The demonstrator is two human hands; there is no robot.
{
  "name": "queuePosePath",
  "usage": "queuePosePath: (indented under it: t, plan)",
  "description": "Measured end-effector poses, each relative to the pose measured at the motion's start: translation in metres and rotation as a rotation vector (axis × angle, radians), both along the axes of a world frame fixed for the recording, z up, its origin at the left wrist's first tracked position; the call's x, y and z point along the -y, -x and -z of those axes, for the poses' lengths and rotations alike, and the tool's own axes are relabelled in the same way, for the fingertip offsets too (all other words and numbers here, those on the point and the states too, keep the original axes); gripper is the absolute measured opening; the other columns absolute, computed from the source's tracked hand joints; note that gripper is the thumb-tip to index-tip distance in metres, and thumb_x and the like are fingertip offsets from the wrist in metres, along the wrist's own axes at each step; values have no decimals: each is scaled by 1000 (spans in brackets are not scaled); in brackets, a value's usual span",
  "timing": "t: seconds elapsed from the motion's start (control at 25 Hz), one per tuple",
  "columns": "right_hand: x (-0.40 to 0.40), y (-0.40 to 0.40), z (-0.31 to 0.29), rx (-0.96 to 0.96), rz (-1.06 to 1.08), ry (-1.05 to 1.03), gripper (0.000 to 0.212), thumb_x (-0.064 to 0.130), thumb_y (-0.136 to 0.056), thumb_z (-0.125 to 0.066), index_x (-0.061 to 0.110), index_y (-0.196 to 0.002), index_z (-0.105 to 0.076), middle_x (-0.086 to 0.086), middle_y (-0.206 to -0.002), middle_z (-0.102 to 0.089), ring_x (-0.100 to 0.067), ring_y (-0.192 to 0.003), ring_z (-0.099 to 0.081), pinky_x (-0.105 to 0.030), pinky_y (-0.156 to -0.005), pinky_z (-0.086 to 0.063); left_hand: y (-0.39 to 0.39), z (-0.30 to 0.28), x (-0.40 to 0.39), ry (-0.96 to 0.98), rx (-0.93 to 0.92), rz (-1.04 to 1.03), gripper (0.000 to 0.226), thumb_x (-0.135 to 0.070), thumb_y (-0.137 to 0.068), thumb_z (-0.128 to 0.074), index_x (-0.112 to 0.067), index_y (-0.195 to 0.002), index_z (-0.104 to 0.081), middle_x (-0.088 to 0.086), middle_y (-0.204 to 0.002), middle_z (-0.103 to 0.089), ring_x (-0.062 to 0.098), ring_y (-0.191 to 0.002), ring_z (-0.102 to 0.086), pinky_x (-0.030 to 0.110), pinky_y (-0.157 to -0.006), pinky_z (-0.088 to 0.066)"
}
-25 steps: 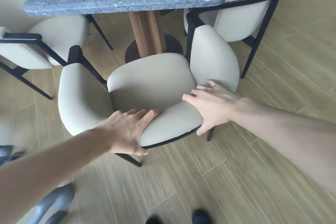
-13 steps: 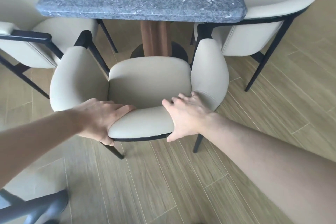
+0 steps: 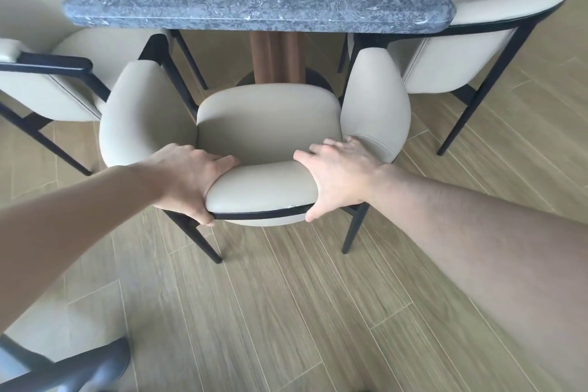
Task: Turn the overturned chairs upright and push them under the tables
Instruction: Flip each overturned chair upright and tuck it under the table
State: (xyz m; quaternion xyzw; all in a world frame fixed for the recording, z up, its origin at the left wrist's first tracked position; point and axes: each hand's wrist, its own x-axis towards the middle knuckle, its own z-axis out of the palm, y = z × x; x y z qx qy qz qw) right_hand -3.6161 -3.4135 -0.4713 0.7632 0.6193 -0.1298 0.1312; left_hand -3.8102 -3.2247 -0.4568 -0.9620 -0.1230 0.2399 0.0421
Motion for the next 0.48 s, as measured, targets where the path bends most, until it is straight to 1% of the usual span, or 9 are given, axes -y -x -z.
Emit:
queuePosePath:
  t: [0.08,0.16,0.24,0.28,0.36,0.4,0.48]
  plan:
    - [0,3,0,-3,18,13,100,78,-50,-74,26,-129,-43,-1,-119,-59,-28,-120,-52,-52,-103,-39,2,2,1,8,17,-25,97,-72,-51,-73,-50,-136,-32,-23,-107,-64,18,-87,-60,31,-68,-43]
    - [1,6,-1,-9,43,20,102,78,-51,-74,25,-131,-41,-1,-122,-57,-28,-122,-50,-53,-106,-34,4,4,1,15,26,-68,96,-70,-52,-75,-52,-135,-30,-24,-103,-59,14,-82,-51,31,-67,-41]
    - [1,7,-2,-25,72,16,103,77,-51,-75,24,-132,-41,-1,-126,-55,-28,-124,-48,-54,-109,-31,8,8,3,53,49,-113,97,-65,-55,-78,-52,-137,-28,-26,-98,-51,12,-88,-48,32,-69,-40]
    - [1,9,-2,-35,85,11,102,77,-51,-75,24,-132,-41,-2,-127,-55,-28,-125,-47,-54,-110,-29,11,11,6,100,74,-150,97,-60,-57,-80,-51,-139,-28,-25,-102,-50,12,-95,-49,33,-74,-41]
    - [3,11,-3,-50,111,-9,102,76,-51,-76,25,-132,-41,-2,-127,-53,-27,-126,-45,-55,-112,-26,15,18,14,140,138,-217,99,-49,-59,-84,-47,-143,-30,-20,-119,-54,14,-114,-47,32,-95,-40]
    - [4,12,-3,-58,131,-12,102,75,-51,-76,26,-132,-41,-3,-128,-52,-27,-127,-43,-56,-114,-23,16,20,18,126,160,-244,100,-45,-60,-85,-46,-144,-30,-16,-125,-53,15,-119,-45,33,-105,-35]
    - [5,17,-2,-73,201,-24,102,72,-49,-79,30,-134,-39,-2,-130,-46,-26,-131,-38,-58,-117,-14,19,19,29,113,195,-315,102,-36,-63,-86,-44,-147,-28,-13,-135,-49,18,-130,-39,34,-117,-24]
